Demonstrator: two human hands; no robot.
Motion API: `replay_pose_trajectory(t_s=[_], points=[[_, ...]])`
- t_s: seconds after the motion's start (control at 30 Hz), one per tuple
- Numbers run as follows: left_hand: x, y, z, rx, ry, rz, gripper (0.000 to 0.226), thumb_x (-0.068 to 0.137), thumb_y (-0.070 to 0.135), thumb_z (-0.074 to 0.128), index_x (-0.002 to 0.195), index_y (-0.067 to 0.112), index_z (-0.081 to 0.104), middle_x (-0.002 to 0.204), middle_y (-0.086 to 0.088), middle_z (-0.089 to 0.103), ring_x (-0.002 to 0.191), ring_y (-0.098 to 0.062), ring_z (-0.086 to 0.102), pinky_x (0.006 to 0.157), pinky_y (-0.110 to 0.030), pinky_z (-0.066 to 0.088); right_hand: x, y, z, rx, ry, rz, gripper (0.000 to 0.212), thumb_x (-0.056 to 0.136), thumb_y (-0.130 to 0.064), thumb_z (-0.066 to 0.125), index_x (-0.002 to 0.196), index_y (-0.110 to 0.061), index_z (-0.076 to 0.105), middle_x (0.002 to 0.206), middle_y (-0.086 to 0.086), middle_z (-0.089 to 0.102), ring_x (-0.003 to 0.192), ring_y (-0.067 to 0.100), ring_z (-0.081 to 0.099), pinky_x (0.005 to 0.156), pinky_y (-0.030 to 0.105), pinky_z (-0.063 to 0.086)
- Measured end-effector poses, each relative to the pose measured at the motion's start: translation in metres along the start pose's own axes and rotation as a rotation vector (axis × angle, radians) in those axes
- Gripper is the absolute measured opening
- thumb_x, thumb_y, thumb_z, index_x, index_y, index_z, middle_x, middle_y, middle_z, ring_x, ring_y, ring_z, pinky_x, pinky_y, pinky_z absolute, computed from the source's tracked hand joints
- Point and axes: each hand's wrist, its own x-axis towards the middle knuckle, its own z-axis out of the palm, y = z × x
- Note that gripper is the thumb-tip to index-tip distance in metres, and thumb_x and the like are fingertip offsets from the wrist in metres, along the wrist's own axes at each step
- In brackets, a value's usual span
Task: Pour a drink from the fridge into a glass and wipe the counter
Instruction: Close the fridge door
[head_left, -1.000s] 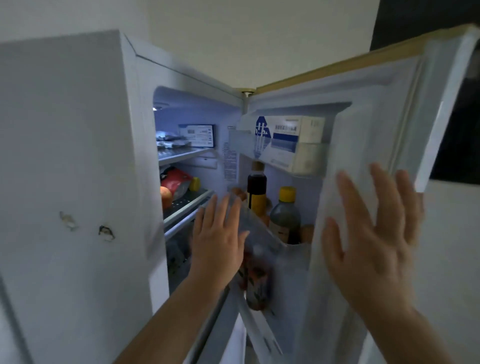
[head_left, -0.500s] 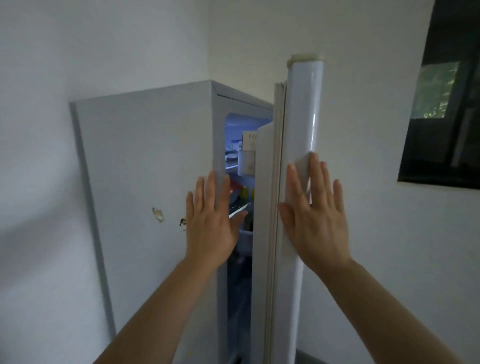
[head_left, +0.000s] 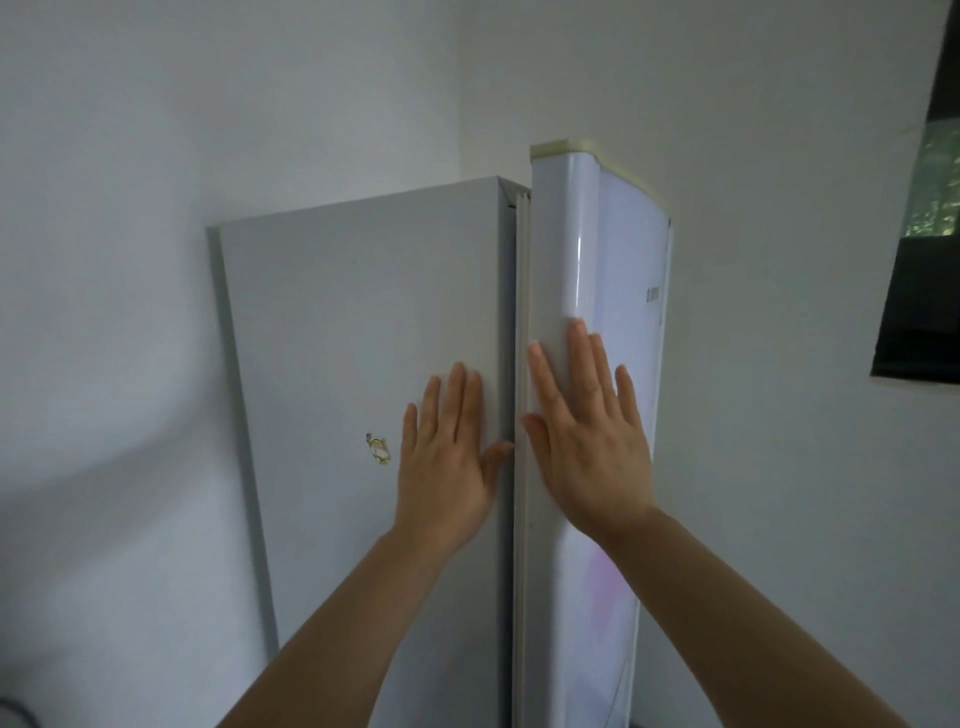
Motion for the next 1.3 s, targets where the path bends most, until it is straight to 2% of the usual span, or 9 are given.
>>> replay_pose_trajectory(t_s=[0.1, 0.23, 0.5, 0.73, 0.87, 0.97, 1.13, 1.23, 1.3], points=[[0.002, -0.002, 0.002, 0.031, 0.038, 0.015, 0.065, 0.098, 0.048, 0.018, 0.144, 0.005, 0.032, 0.149, -0.017, 0.037, 0.136, -0.039, 0.037, 0.105, -0.052, 0.020, 0.004, -0.006, 0.006, 0.002, 0.004, -0.011, 0.053, 0.096, -0.035, 0.026, 0.146, -0.018, 0.020, 0.152, 0.012, 0.009, 0.140, 0.032, 0.020, 0.110, 0.049, 0.024], [0.001, -0.002, 0.002, 0.029, 0.071, 0.024, 0.057, 0.092, 0.036, 0.034, 0.141, 0.007, 0.029, 0.147, -0.018, 0.042, 0.133, -0.039, 0.042, 0.105, -0.051, 0.024, 0.005, -0.009, 0.010, 0.024, -0.005, -0.011, 0.051, 0.100, -0.037, 0.010, 0.146, -0.016, 0.020, 0.152, 0.013, 0.009, 0.140, 0.033, 0.016, 0.110, 0.047, 0.023], [-0.004, 0.000, -0.003, 0.078, -0.003, -0.008, 0.063, 0.098, 0.050, 0.013, 0.142, 0.008, 0.028, 0.147, -0.016, 0.043, 0.132, -0.038, 0.044, 0.105, -0.050, 0.030, 0.005, -0.010, 0.007, 0.073, -0.029, -0.017, 0.052, 0.100, -0.036, 0.009, 0.145, -0.015, 0.022, 0.151, 0.014, 0.009, 0.140, 0.037, 0.021, 0.108, 0.050, 0.032], [-0.031, 0.001, -0.010, 0.165, -0.167, -0.095, 0.064, 0.090, 0.048, 0.033, 0.137, 0.006, 0.045, 0.140, -0.016, 0.052, 0.127, -0.038, 0.051, 0.100, -0.055, 0.040, -0.002, -0.017, -0.006, 0.071, -0.088, 0.000, 0.051, 0.093, -0.025, 0.038, 0.142, -0.010, 0.031, 0.152, 0.022, 0.019, 0.138, 0.043, 0.025, 0.105, 0.052, 0.036], [-0.056, 0.005, -0.020, 0.180, -0.282, -0.161, 0.061, 0.096, 0.044, 0.035, 0.148, 0.012, 0.027, 0.154, -0.009, 0.031, 0.144, -0.031, 0.025, 0.117, -0.047, 0.019, -0.027, -0.024, -0.007, 0.034, -0.155, -0.025, 0.054, 0.081, -0.017, 0.063, 0.132, -0.008, 0.047, 0.149, 0.024, 0.030, 0.134, 0.049, 0.029, 0.101, 0.054, 0.039], [-0.077, 0.004, -0.027, 0.229, -0.412, -0.210, 0.062, 0.097, 0.040, 0.040, 0.150, 0.016, 0.017, 0.156, -0.004, 0.025, 0.146, -0.025, 0.016, 0.119, -0.044, 0.010, -0.052, -0.031, -0.007, 0.033, -0.270, -0.055, 0.052, 0.076, -0.014, 0.067, 0.125, -0.006, 0.053, 0.147, 0.019, 0.037, 0.132, 0.052, 0.029, 0.099, 0.057, 0.040], [-0.120, -0.007, -0.040, 0.277, -0.611, -0.297, 0.057, 0.096, 0.038, 0.045, 0.145, 0.014, 0.029, 0.147, -0.006, 0.041, 0.138, -0.026, 0.034, 0.116, -0.045, 0.019, -0.089, -0.056, -0.019, -0.018, -0.514, -0.043, 0.038, 0.072, -0.011, 0.066, 0.109, -0.005, 0.061, 0.141, 0.024, 0.043, 0.133, 0.056, 0.023, 0.102, 0.062, 0.036], [-0.151, -0.014, -0.055, 0.275, -0.699, -0.397, 0.054, 0.096, 0.038, 0.045, 0.143, 0.014, 0.032, 0.144, -0.007, 0.045, 0.136, -0.026, 0.038, 0.116, -0.045, 0.020, -0.109, -0.080, -0.026, -0.009, -0.757, -0.085, 0.042, 0.089, -0.015, 0.045, 0.130, -0.011, 0.042, 0.156, 0.018, 0.014, 0.141, 0.046, 0.000, 0.114, 0.057, 0.009], [-0.175, -0.020, -0.069, 0.288, -0.753, -0.456, 0.052, 0.097, 0.039, 0.043, 0.141, 0.014, 0.035, 0.141, -0.007, 0.047, 0.132, -0.026, 0.042, 0.114, -0.043, 0.022, -0.122, -0.102, -0.034, 0.034, -0.909, -0.124, 0.045, 0.092, -0.017, 0.039, 0.137, -0.013, 0.033, 0.154, 0.013, 0.016, 0.142, 0.038, 0.009, 0.116, 0.052, 0.009]])
